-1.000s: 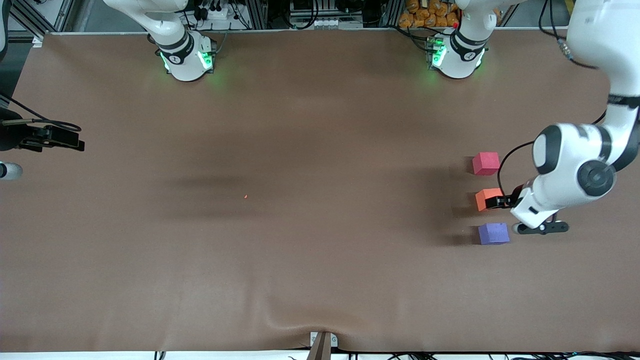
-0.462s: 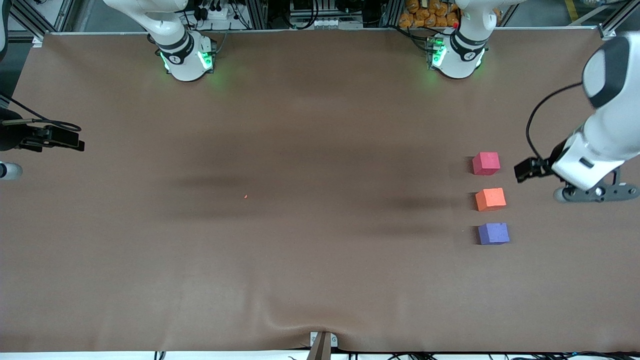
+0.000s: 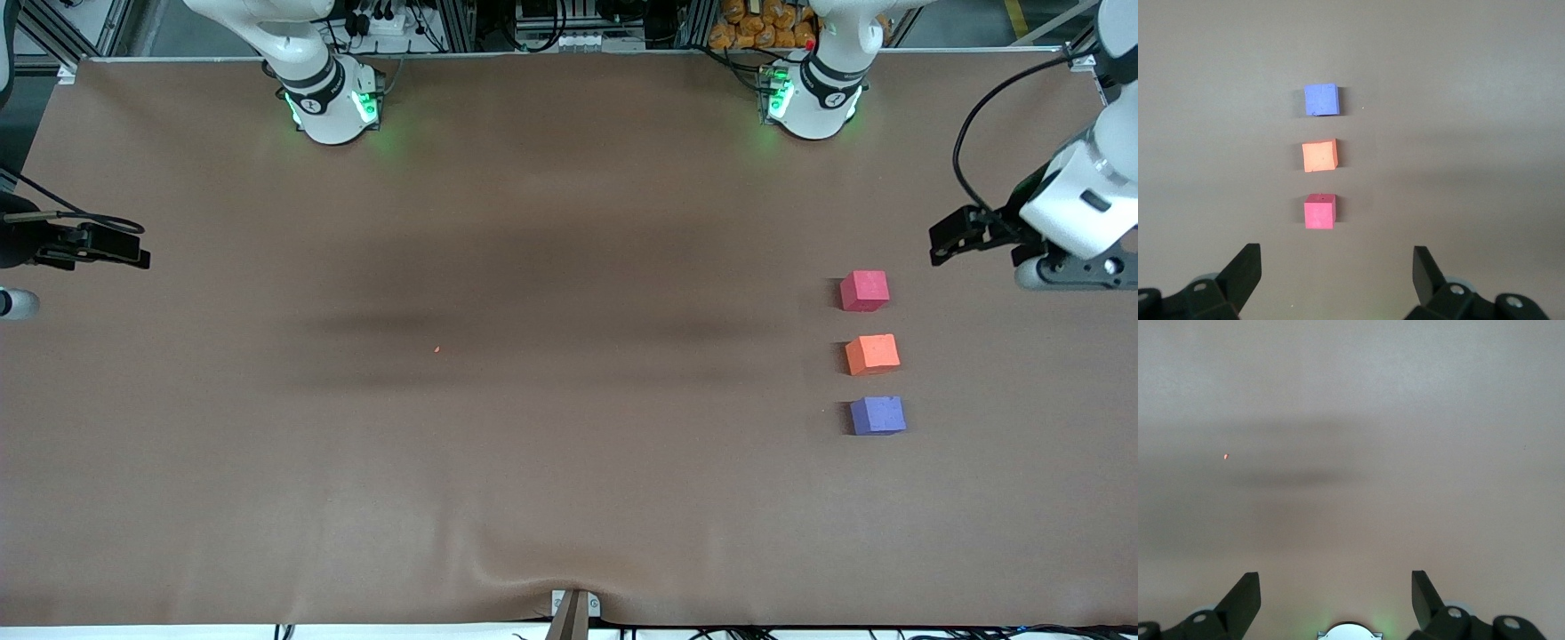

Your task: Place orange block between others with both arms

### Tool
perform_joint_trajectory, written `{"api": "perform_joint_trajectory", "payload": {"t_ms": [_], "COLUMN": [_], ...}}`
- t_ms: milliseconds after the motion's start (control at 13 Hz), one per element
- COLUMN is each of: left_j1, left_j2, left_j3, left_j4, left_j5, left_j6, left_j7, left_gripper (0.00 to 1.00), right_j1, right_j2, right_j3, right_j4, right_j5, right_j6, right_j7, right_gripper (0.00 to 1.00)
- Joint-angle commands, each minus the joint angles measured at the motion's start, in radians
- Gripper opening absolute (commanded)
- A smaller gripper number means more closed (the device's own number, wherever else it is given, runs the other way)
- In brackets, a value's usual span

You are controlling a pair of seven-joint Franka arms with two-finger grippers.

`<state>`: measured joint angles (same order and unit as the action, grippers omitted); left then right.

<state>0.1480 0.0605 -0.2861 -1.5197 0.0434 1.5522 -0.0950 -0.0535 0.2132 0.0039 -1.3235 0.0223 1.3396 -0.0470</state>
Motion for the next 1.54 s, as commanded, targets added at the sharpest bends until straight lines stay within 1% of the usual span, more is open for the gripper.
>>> {"api": "perform_joint_trajectory", "payload": {"t_ms": [0,77,385,692,1154,1308,1462], "left_j1": [-0.184,-0.209,-0.197,-0.191,-0.202,-0.200,-0.199], "left_j2": [-0.007,-0.007,-0.024,-0.022,-0.022,-0.021,-0.021], "left_j3": [0.173,0.200,0.197,0.199,0.196,0.167,0.165], "left_j4": [0.047,0.059,0.075,0.105,0.105,0.105,0.105], "left_j5": [-0.017,-0.017,-0.020,-0.031,-0.049,-0.040,-0.039], "left_j6": [-0.056,-0.081,-0.093,-0.178,-0.184,-0.182,-0.182], "left_j7": [0.018,0.020,0.018,0.017,0.021,0.009,0.018], "left_gripper": [1.00,1.00,1.00,1.00,1.00,1.00,1.00], "right_j1": [0.001,0.001,0.001,0.000,0.001,0.004,0.004], "right_j2": [-0.005,-0.005,-0.005,-0.005,-0.005,-0.005,-0.005], "right_j3": [0.002,0.002,0.002,0.002,-0.001,0.002,0.002], "right_j4": [0.006,0.007,0.007,0.007,0.007,0.012,0.015], "right_j5": [0.002,0.002,0.002,0.002,-0.008,-0.025,-0.025], "right_j6": [-0.005,-0.005,-0.005,-0.005,-0.003,-0.003,-0.002], "right_j7": [0.012,0.012,0.012,0.012,0.012,0.012,0.012], "right_gripper": [1.00,1.00,1.00,1.00,1.00,1.00,1.00]}}
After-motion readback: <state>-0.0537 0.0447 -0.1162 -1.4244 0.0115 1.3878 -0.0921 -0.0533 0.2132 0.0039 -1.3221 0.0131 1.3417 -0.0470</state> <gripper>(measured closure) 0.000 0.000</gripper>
